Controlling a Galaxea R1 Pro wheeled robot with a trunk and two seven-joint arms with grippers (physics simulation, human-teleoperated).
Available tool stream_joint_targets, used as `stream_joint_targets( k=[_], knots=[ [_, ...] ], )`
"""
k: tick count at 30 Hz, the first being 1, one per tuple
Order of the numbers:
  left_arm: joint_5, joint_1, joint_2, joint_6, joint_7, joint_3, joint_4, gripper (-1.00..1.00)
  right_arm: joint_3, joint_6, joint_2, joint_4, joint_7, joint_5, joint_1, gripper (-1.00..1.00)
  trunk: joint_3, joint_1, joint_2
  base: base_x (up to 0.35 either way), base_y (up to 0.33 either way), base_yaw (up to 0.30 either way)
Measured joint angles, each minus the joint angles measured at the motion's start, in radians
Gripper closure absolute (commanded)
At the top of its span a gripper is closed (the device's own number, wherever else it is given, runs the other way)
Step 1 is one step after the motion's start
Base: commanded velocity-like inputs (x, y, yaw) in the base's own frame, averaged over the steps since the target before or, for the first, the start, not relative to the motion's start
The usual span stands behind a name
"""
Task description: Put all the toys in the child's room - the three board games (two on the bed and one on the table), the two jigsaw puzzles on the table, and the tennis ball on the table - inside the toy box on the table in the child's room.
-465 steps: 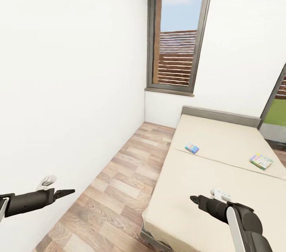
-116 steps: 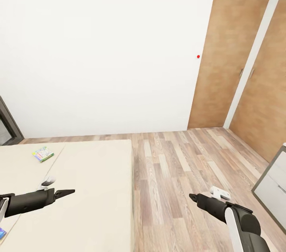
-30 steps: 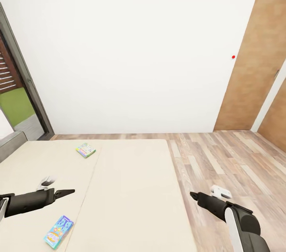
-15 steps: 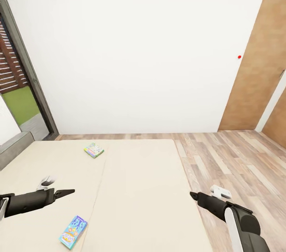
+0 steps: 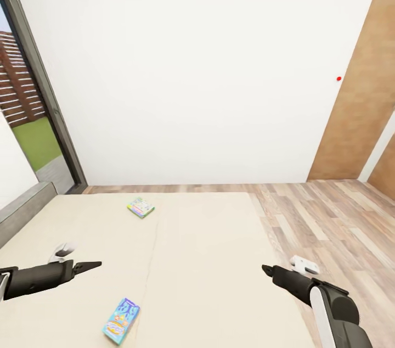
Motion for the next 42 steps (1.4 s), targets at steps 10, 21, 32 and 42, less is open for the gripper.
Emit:
stream_joint_targets(
  k=[10, 21, 32, 42],
  knots=[
    [0.0, 0.0, 0.002, 0.0, 0.005, 0.0, 0.004, -1.0, -0.001, 0.001, -0.001, -0.001, 0.003, -0.002, 0.0, -1.0, 0.0, 0.0, 0.0, 0.0, 0.085, 0.0],
    [-0.001, 0.0, 0.0, -0.002, 0.009, -0.002, 0.004, -1.0, -0.002, 0.001, -0.002, -0.001, 0.003, -0.002, 0.0, -1.0, 0.0, 0.0, 0.0, 0.047, 0.005, 0.0],
    [-0.001, 0.0, 0.0, -0.002, 0.006, -0.002, 0.005, -1.0, -0.002, 0.002, -0.002, -0.001, 0.002, -0.002, 0.0, -1.0, 0.0, 0.0, 0.0, 0.006, 0.0, 0.0],
    [-0.001, 0.0, -0.002, -0.002, 0.009, -0.003, 0.004, -1.0, -0.002, 0.002, -0.004, -0.002, 0.005, -0.002, 0.0, -1.0, 0.0, 0.0, 0.0, 0.0, 0.0, 0.0]
  ],
)
